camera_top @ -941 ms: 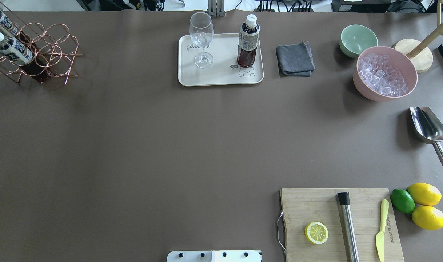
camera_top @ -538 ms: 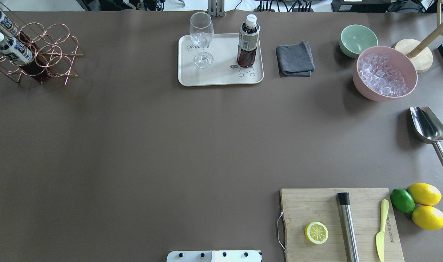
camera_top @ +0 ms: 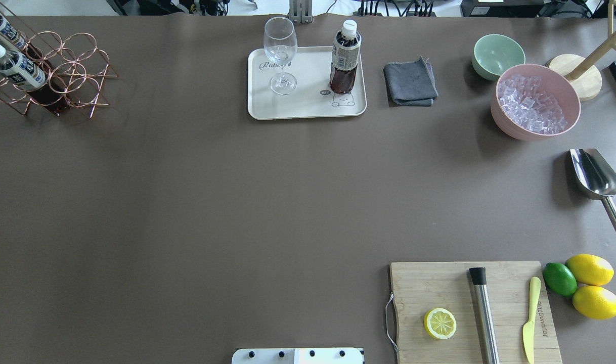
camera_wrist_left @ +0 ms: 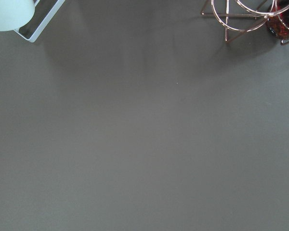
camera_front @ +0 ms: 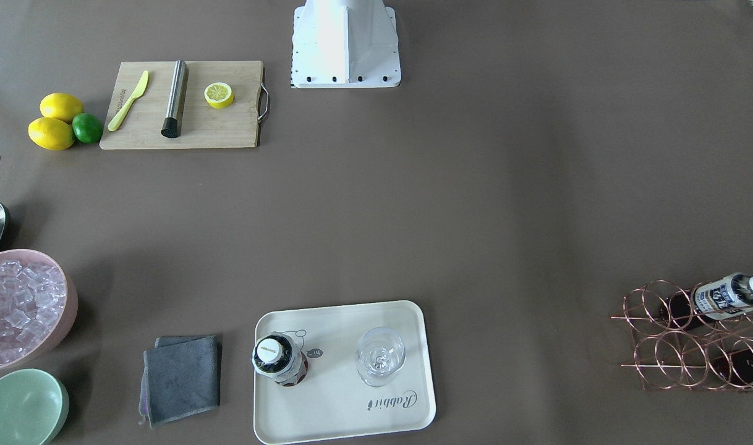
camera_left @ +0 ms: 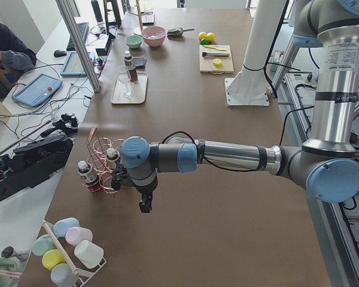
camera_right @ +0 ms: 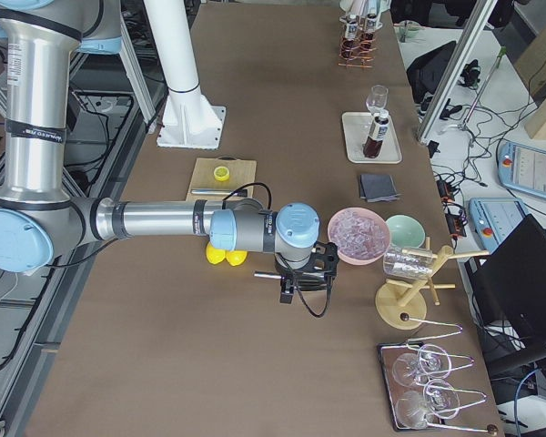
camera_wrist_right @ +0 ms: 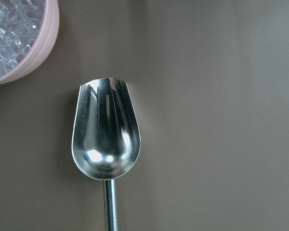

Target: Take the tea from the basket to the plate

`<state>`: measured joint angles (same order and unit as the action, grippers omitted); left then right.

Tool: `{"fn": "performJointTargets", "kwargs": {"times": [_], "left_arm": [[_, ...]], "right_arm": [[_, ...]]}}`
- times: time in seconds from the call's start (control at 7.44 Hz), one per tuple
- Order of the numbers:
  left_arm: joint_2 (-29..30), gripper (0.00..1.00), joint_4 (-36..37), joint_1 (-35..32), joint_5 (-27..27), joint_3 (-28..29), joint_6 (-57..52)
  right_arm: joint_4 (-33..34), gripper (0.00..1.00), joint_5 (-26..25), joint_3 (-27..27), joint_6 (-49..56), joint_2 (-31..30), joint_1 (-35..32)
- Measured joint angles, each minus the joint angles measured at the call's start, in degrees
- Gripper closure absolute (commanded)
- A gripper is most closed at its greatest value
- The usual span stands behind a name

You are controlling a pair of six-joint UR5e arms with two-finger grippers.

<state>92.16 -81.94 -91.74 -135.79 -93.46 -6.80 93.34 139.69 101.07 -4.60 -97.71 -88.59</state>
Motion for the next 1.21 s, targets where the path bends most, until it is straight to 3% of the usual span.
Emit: {"fn": "performJointTargets", "kwargs": {"times": [1.21], "left_arm": [[-0.4,0.01,0.0,2.9,0.1,-5.0,8.0]], "right_arm": [[0.0,0.0,-0.2,-0.1,0.0,0.1,0.0]]}}
